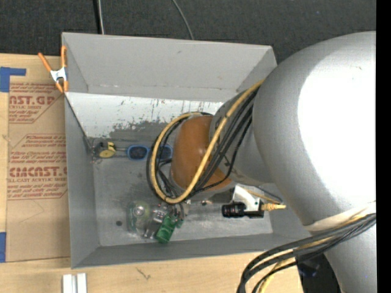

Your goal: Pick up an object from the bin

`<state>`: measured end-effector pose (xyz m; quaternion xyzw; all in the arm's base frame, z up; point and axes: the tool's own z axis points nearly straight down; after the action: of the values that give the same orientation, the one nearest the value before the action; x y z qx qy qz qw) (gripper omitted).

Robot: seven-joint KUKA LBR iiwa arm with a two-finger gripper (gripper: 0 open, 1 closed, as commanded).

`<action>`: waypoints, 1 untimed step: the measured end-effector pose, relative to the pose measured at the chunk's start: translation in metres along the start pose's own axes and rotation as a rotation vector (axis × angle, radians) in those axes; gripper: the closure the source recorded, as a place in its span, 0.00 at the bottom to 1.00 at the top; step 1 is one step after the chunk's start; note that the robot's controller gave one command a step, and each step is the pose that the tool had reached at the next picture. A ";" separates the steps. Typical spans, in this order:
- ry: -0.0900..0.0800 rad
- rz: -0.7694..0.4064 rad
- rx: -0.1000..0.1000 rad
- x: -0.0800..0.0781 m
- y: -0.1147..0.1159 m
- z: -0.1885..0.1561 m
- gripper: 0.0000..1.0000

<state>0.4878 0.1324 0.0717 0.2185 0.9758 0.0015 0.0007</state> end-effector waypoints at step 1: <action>-0.001 0.000 -0.002 -0.001 0.001 -0.002 1.00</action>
Offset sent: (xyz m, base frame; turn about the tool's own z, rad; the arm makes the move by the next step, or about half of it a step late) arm 0.0000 0.0000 0.0000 0.0000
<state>0.4890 0.1330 0.0740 0.2185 0.9758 0.0026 0.0013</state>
